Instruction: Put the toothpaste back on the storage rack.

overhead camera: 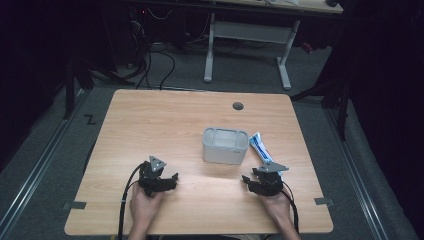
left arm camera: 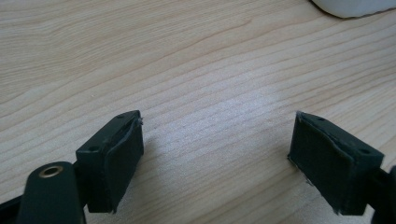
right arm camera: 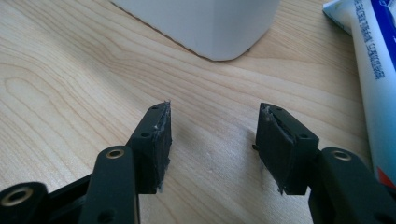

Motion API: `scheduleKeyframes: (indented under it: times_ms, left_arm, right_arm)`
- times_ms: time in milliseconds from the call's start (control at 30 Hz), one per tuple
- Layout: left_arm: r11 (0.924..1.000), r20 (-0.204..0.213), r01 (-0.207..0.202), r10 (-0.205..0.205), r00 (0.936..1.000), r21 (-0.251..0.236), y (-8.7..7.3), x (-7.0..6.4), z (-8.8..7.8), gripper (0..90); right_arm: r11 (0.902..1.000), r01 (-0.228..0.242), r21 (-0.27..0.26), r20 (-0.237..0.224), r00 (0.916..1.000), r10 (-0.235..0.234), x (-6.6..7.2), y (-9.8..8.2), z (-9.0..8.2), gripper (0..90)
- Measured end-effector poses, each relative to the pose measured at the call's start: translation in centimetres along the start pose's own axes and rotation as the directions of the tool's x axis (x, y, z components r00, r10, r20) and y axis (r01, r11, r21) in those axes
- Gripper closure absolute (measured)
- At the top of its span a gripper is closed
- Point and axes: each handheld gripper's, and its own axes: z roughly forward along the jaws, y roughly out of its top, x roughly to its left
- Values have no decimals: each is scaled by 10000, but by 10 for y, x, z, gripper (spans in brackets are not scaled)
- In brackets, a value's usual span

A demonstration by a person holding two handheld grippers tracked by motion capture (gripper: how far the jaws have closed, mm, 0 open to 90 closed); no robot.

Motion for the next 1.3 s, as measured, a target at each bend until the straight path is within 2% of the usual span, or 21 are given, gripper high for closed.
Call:
scheduleKeyframes:
  times_ms: [167, 367, 467, 700, 800, 933, 1300]
  left_arm:
    - [10000, 2, -10, 10, 10000, 10, 0, 0, 0, 179]
    - [10000, 2, -10, 10, 10000, 9, 0, 0, 0, 179]
    - [10000, 2, -12, 12, 10000, 10, 0, 0, 0, 180]
    - [10000, 0, -11, 11, 10000, 11, 0, 0, 0, 179]
    - [10000, 1, -9, 9, 10000, 10, 0, 0, 0, 180]
    - [10000, 1, -17, 17, 10000, 16, 0, 0, 0, 180]
    - [10000, 2, -7, 7, 10000, 5, 0, 0, 0, 179]
  right_arm:
    - [10000, -32, 81, 79, 10000, 31, -1, 0, -5, 474]
    - [9998, 72, -193, 115, 9999, -70, -2, 0, -15, 509]
    - [9966, 134, -819, 347, 9993, -106, -3, -1, -26, 548]
    - [9938, -209, -1091, 676, 9973, 284, -10, -1, -36, 536]
    - [9936, -296, -1091, 671, 9971, 370, -13, 0, -38, 521]
    - [9906, -372, -1314, 978, 9939, 503, -17, 2, -43, 494]
    - [9875, -598, -1462, 1150, 9904, 770, -32, 6, -56, 486]
